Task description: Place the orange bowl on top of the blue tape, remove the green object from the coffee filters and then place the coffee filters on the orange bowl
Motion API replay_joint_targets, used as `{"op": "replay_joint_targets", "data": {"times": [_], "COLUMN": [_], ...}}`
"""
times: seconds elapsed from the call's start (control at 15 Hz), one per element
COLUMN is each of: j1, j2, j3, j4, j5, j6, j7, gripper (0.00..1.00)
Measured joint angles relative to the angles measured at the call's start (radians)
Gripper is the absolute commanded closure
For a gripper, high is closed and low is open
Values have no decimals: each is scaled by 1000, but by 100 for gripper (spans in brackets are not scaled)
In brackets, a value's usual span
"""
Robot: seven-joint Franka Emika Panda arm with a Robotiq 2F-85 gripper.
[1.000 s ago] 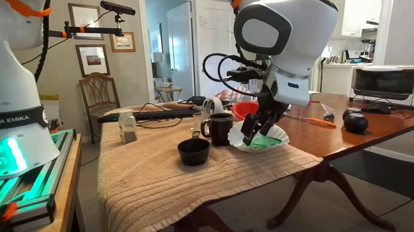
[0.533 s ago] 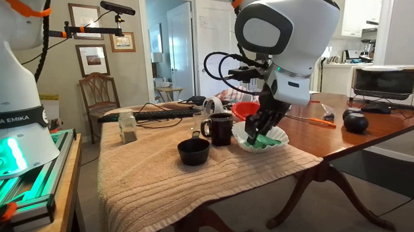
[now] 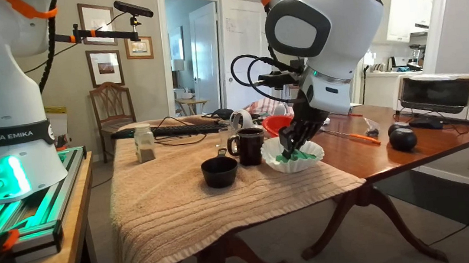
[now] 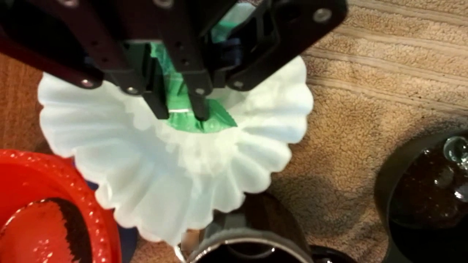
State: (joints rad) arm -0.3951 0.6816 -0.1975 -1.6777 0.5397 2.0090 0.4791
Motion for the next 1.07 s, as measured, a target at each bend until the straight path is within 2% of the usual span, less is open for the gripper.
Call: {"op": "replay_joint_targets", "data": {"times": [0.47, 0.8, 0.93, 1.07], "j1": [30, 42, 37, 24], "j2": [-130, -202, -201, -183], "j3": [-7, 5, 25, 57], "j4": [-100, -146, -120, -63], "j5": [0, 40, 101, 173], "j6": [31, 242, 313, 332], "j7": [-9, -93, -162, -250], "gripper": [95, 95, 95, 95]}}
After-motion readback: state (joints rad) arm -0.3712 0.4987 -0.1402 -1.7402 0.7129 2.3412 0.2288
